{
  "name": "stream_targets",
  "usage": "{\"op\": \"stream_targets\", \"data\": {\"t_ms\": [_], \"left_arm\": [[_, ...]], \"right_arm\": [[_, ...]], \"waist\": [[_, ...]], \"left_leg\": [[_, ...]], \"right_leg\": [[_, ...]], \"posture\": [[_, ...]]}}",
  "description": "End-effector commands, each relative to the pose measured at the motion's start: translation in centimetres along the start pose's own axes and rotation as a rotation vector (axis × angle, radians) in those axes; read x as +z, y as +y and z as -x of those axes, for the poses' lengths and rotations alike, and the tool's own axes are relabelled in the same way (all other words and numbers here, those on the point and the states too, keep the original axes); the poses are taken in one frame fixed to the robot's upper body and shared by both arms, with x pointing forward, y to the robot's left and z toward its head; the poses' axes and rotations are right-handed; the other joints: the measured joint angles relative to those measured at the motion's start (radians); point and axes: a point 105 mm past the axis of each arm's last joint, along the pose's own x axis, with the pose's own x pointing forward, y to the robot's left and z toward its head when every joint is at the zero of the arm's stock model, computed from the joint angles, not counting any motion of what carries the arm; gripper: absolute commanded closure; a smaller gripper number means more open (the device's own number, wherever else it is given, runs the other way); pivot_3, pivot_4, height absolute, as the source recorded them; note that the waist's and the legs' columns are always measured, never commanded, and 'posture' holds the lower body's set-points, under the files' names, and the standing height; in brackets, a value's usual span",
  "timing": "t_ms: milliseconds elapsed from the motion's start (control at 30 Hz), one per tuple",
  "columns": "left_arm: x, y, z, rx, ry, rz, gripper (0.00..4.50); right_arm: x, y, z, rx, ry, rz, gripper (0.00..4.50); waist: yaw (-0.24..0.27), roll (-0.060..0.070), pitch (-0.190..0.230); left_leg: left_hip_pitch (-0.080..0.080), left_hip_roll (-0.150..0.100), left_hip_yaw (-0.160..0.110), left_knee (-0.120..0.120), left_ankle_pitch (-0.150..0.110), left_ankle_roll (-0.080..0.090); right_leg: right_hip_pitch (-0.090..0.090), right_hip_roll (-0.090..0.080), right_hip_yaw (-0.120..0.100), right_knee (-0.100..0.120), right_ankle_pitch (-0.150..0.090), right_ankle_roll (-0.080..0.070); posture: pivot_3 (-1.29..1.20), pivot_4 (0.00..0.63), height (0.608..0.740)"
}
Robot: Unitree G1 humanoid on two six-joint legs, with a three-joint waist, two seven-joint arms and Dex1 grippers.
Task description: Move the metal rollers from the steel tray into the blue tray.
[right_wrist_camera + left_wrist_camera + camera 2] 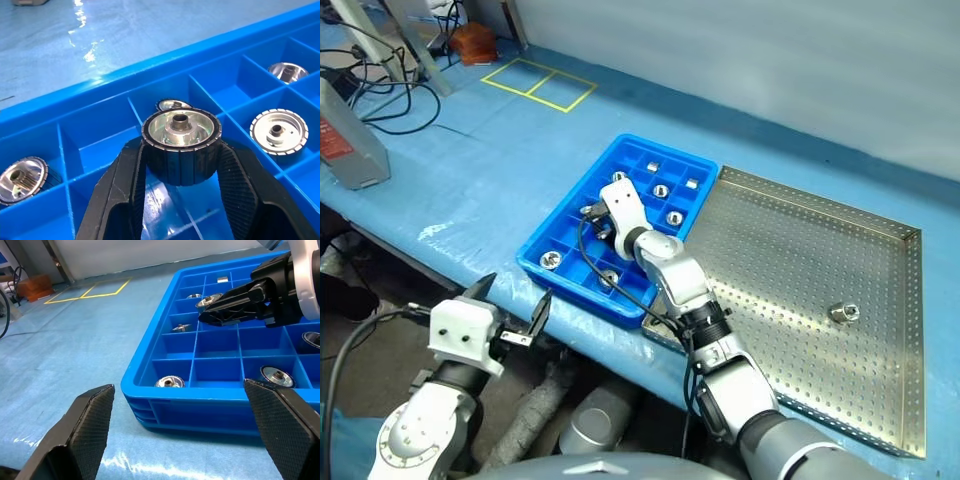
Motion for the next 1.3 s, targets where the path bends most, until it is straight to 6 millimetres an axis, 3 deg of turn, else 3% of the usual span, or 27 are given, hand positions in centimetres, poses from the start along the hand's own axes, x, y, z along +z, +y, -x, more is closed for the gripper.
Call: {"op": "stream_targets", "data": {"t_ms": [33,333,633,767,900,1067,1300], "left_arm": [[0.6,-0.3,-0.1,-0.024,-0.026,-0.002,0.00],[0.5,-0.4,-0.3,-0.040,-0.027,0.000,0.00],[0.5,-0.7,-0.3,-0.057,-0.026,0.000,0.00],[0.5,-0.8,-0.4,-0.064,-0.026,-0.002,0.00],[0.5,-1.0,-0.6,-0.096,-0.028,-0.004,0.00],[0.7,-1.6,-1.6,-0.162,-0.047,-0.007,0.00],[0.9,-2.3,-3.6,-0.254,-0.053,-0.030,0.00]], "right_arm": [[2.0,-0.3,0.5,-0.017,-0.067,0.022,2.79],[1.8,-2.2,1.5,-0.080,-0.054,0.040,2.79],[-0.6,-2.6,2.2,-0.076,0.033,0.032,2.79],[-1.1,-2.5,2.5,-0.072,0.051,0.032,1.50],[-0.3,-2.8,3.0,-0.098,0.021,0.011,0.16],[1.3,-4.1,4.6,-0.179,-0.048,0.000,0.04],[1.8,-8.3,8.3,-0.437,-0.119,-0.100,0.04]], "waist": [[-0.002,0.000,0.000],[-0.007,0.000,0.000],[-0.007,0.000,0.000],[-0.008,0.000,-0.001],[-0.012,0.000,-0.002],[-0.042,0.001,-0.003],[-0.140,0.004,-0.009]], "left_leg": [[0.000,0.000,0.000,0.000,0.000,0.000],[0.000,0.000,-0.001,0.001,0.000,-0.001],[0.000,0.000,-0.001,0.001,0.000,-0.001],[0.000,0.000,-0.001,0.001,0.001,-0.001],[0.000,0.000,-0.001,0.002,0.001,-0.001],[0.000,0.000,-0.003,0.003,0.001,-0.002],[0.000,-0.001,-0.005,0.004,0.001,-0.002]], "right_leg": [[0.000,0.000,0.000,0.000,0.000,0.000],[0.000,0.000,-0.001,0.000,0.000,0.000],[0.001,0.000,-0.001,0.001,0.000,0.000],[0.001,0.001,-0.001,0.001,0.000,0.000],[0.001,0.000,-0.001,0.001,0.000,0.000],[0.001,0.001,-0.002,0.001,0.000,0.000],[0.005,0.001,-0.002,0.001,0.000,-0.001]], "posture": [[0.52,0.150,0.740],[0.51,0.150,0.740],[0.51,0.150,0.740],[0.50,0.150,0.740],[0.45,0.150,0.740],[0.36,0.150,0.740],[0.27,0.150,0.740]]}}
